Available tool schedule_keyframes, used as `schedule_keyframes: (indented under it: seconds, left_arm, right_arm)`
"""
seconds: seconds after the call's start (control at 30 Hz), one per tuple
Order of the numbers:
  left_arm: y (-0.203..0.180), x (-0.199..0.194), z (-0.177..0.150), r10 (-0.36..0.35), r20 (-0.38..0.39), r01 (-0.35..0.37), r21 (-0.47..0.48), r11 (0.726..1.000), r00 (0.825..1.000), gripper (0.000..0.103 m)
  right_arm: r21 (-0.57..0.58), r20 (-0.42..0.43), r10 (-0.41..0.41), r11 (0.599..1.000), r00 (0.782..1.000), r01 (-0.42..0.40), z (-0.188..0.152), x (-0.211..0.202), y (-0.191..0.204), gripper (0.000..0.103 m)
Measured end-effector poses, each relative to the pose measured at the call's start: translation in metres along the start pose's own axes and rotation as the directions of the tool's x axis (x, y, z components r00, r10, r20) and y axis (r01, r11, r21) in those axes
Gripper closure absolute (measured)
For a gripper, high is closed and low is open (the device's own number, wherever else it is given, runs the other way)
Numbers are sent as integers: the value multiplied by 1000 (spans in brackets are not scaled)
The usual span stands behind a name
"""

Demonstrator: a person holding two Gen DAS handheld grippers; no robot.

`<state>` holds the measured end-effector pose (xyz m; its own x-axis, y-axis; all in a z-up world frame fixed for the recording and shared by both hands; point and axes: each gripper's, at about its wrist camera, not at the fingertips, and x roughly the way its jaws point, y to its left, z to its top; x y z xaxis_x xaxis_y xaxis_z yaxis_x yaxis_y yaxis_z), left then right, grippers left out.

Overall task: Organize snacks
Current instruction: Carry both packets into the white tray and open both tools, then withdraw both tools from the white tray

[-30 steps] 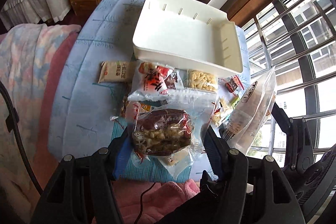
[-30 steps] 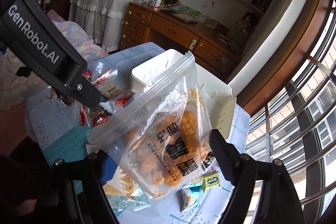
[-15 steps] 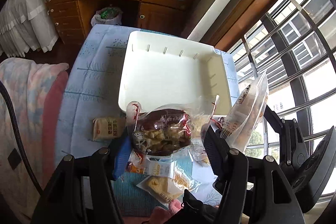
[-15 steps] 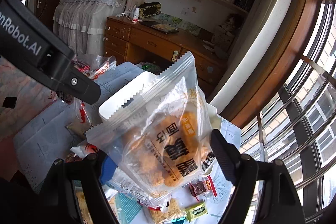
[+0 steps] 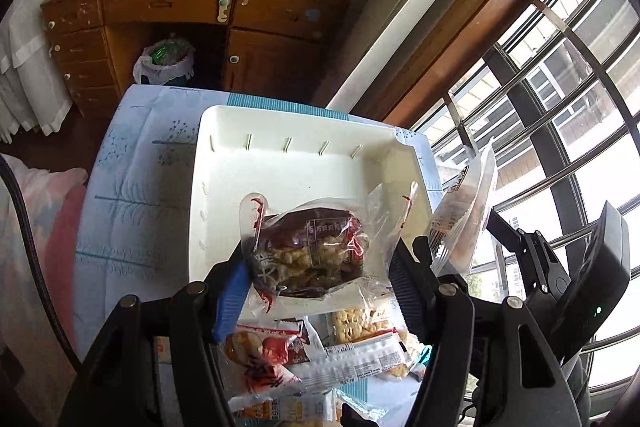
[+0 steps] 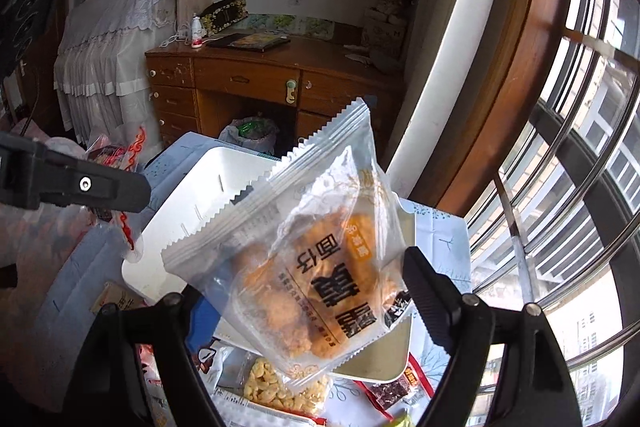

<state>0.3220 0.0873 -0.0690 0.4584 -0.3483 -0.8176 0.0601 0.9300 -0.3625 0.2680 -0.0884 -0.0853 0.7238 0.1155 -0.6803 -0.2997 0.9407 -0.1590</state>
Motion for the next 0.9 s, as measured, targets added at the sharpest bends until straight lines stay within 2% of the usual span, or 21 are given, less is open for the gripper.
schedule_keyframes:
  seconds: [0.17, 0.27, 0.43, 0.57, 0.67, 0.9]
  left_arm:
    - [1, 14, 10, -2, 27, 1, 37, 999, 1000, 34]
    - [2, 17, 13, -8, 33, 7, 20, 1000, 999, 25]
    - [5, 16, 14, -9, 36, 10, -18, 1000, 999, 21]
    - [3, 8, 11, 0, 39, 0, -7, 1000, 999, 18]
    - [0, -3, 6, 8, 52, -8, -7, 1000, 999, 18]
    - [-11, -38, -17, 57, 76, -58, 12, 998, 995, 18]
  right_arm:
    - [64, -53, -2, 998, 999, 6, 4, 29, -12, 19]
    - [109, -89, 19, 994, 996, -9, 6, 41, -20, 16]
    - [187, -117, 73, 981, 990, -51, 5, 49, -29, 13]
    - [205, -103, 62, 978, 993, -40, 7, 47, -31, 12]
    - [209, -91, 68, 977, 993, -48, 9, 41, -31, 4]
    - [245, -94, 93, 967, 991, -68, 0, 19, -35, 4]
